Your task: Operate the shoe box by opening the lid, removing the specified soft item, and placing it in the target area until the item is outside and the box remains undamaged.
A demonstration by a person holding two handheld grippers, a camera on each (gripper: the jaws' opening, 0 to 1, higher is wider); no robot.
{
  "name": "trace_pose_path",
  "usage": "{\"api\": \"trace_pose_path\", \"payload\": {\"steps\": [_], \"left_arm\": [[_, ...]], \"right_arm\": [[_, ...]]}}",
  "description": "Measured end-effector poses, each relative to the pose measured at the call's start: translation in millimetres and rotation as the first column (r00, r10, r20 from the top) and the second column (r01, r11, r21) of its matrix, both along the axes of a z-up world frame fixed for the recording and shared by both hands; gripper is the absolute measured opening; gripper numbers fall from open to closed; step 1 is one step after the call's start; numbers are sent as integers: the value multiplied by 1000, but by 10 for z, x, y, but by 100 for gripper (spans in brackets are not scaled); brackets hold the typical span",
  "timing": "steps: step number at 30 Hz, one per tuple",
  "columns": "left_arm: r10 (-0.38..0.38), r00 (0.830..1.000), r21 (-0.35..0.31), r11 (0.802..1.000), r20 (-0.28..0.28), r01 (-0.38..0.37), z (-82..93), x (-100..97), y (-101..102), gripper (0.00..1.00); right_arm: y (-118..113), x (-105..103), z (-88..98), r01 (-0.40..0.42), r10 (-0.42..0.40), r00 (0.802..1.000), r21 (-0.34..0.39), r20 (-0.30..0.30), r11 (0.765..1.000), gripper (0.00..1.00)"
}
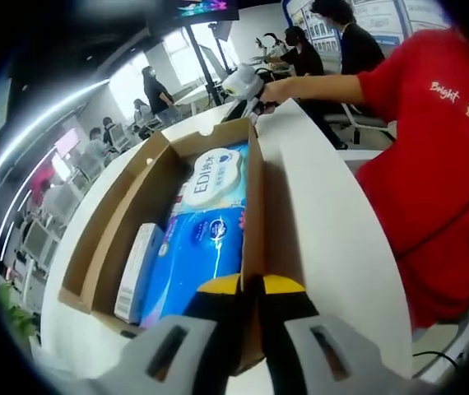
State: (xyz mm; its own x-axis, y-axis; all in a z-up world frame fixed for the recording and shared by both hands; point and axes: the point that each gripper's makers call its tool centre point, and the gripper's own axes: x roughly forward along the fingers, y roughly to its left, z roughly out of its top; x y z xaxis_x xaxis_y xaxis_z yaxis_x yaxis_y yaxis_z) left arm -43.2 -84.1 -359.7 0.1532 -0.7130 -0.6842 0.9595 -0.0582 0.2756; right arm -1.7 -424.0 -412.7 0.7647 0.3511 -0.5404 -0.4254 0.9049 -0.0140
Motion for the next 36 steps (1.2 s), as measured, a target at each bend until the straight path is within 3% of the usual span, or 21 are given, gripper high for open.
{"api": "trace_pose_path", "payload": {"steps": [3,21,24,32,36], "left_arm": [[1,1000,3,1000,-8,0,0,0,0,7],[0,1000,2,1000,-8,1,9,-17,-13,7],[2,1000,3,1000,-12,-1,-9,6,3,7],[1,1000,3,1000,-10,-1,-31,21,15,7],[0,1000,5,1000,-13,0,-31,17,5,7]], "right_arm": [[-1,-59,12,-31,31,1000,1,-2,1000,57],[-60,-59,-48,23,-23,999,-17,-23,1000,55],[-12,-67,68,34,-34,999,42,9,999,56],[7,29,350,11,-17,991,49,134,999,71],[112,8,661,-22,-10,982,163,190,986,63]]}}
